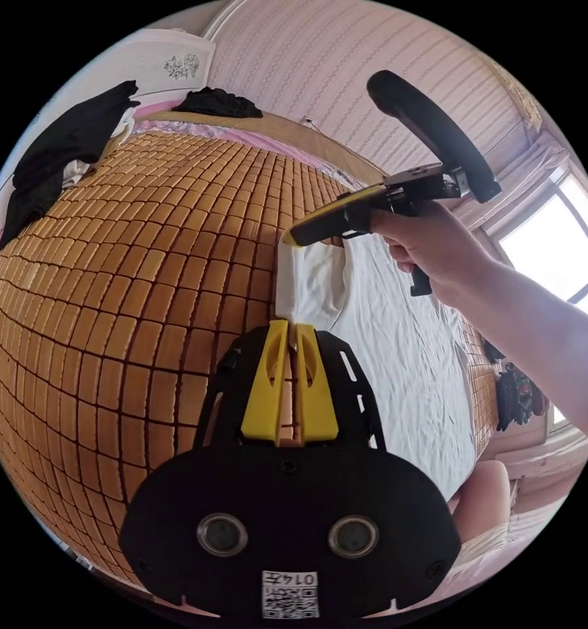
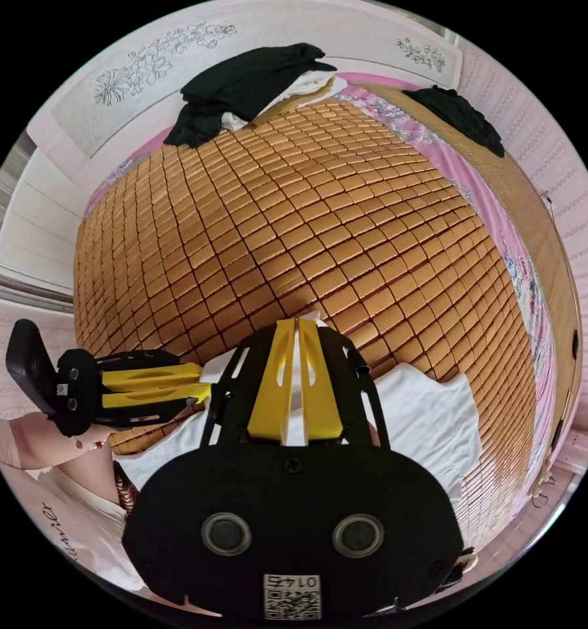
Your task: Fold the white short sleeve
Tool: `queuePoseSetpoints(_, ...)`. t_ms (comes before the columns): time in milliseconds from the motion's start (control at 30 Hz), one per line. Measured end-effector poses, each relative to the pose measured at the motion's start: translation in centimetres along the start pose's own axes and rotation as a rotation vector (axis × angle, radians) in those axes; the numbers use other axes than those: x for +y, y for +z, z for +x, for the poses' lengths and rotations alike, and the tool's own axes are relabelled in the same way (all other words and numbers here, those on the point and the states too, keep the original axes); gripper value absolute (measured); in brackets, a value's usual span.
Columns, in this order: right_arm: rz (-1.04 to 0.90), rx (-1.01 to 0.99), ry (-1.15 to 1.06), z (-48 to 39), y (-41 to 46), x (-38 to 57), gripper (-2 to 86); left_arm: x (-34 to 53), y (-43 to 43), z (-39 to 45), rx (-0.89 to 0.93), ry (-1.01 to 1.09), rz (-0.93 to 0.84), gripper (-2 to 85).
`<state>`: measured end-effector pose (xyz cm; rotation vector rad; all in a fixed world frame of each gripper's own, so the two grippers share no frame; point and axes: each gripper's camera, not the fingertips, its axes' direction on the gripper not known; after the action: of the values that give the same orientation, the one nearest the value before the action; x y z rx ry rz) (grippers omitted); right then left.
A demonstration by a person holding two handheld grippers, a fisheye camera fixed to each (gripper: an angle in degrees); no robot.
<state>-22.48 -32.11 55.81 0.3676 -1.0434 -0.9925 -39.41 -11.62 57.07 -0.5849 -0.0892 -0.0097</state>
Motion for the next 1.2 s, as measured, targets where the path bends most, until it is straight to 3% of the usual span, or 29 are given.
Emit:
queuePoseSetpoints(133,0.167,-0.086,0.108,3.9,-3.8,8.1,1.3,2.2,-2.3,2.7,0.033,0.172,0.092,1.7)
queuePoseSetpoints(433,0.126,-0.161,0.285,10.3,-1.6,19.1,8.3,6.0,-2.2,5.0,0.115,0.284,-0.018,9.8)
queuePoseSetpoints(600,0.177,-0.196,0.317,11.7,-0.9,17.8,8.6,5.7,-2.2,5.4,0.044,0.281,-0.018,9.4)
queuePoseSetpoints(700,0.088,-0.183,0.371,13.0,1.7,16.6,7.1,4.9,-0.6,6.0,-0.01,0.312,-0.082,8.5)
queuePoseSetpoints(867,0.115,-0.256,0.344,13.5,-0.5,16.6,1.9,4.3,0.1,5.8,-0.079,0.316,-0.15,0.8)
queuePoseSetpoints(1200,0.221,-0.412,0.175,9.2,-4.4,7.5,0.7,5.3,-6.8,-0.6,-0.045,0.021,0.089,-1.0)
